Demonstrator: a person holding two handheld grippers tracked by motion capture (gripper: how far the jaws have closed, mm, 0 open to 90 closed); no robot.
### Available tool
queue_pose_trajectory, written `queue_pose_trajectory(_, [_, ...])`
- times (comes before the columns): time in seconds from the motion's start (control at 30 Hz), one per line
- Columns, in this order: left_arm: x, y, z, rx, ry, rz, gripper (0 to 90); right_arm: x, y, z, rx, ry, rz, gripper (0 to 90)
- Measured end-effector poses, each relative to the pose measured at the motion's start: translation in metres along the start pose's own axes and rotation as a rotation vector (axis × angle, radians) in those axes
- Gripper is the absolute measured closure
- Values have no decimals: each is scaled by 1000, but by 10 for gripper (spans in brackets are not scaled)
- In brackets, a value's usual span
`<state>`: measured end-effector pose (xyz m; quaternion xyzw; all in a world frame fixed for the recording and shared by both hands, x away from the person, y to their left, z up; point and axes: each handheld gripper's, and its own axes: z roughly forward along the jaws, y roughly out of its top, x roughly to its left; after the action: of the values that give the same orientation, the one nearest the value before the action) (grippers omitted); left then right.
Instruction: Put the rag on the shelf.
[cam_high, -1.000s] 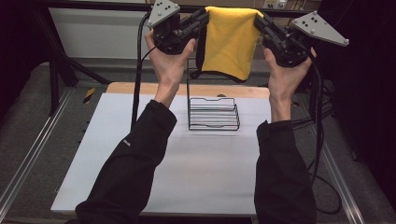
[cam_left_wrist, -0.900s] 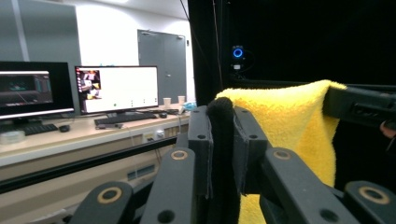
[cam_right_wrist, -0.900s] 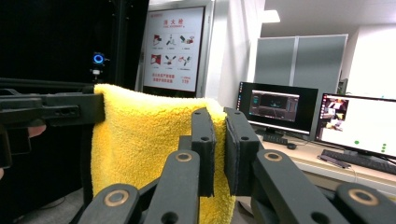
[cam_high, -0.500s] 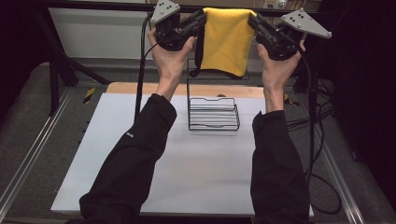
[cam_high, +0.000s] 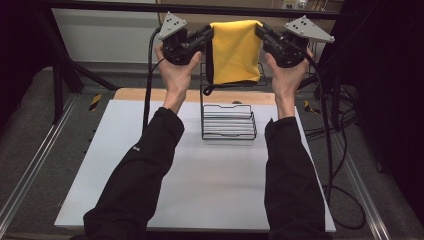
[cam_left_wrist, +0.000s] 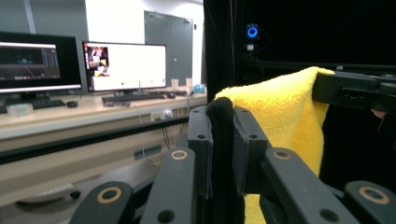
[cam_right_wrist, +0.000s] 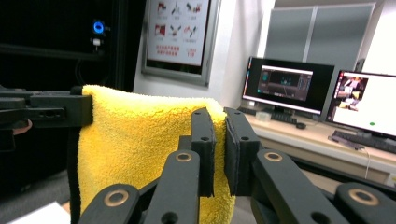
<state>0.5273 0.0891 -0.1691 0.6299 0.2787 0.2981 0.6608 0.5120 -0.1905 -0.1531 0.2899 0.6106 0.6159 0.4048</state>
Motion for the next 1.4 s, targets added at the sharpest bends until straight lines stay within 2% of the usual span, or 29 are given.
queue_pose_trajectory(0.1, [0,-10,-2,21,3,13,791,1,-10,0,32,1,0,840])
queue_pose_trajectory(0.27, [-6,-24,-5,46,-27,12,790,0,-24,-7,65,10,18,837])
queue_pose_trajectory(0.53, [-9,-34,-14,76,-52,13,789,6,-37,-20,104,37,16,835])
queue_pose_trajectory(0.93, [-20,-38,-30,127,-100,36,784,14,-36,-41,152,78,-1,830])
queue_pose_trajectory(1.13, [-25,-38,-39,157,-108,58,783,19,-39,-55,179,116,0,829])
queue_pose_trajectory(1.4, [-32,-44,-48,180,-119,77,781,25,-42,-67,216,135,-13,828])
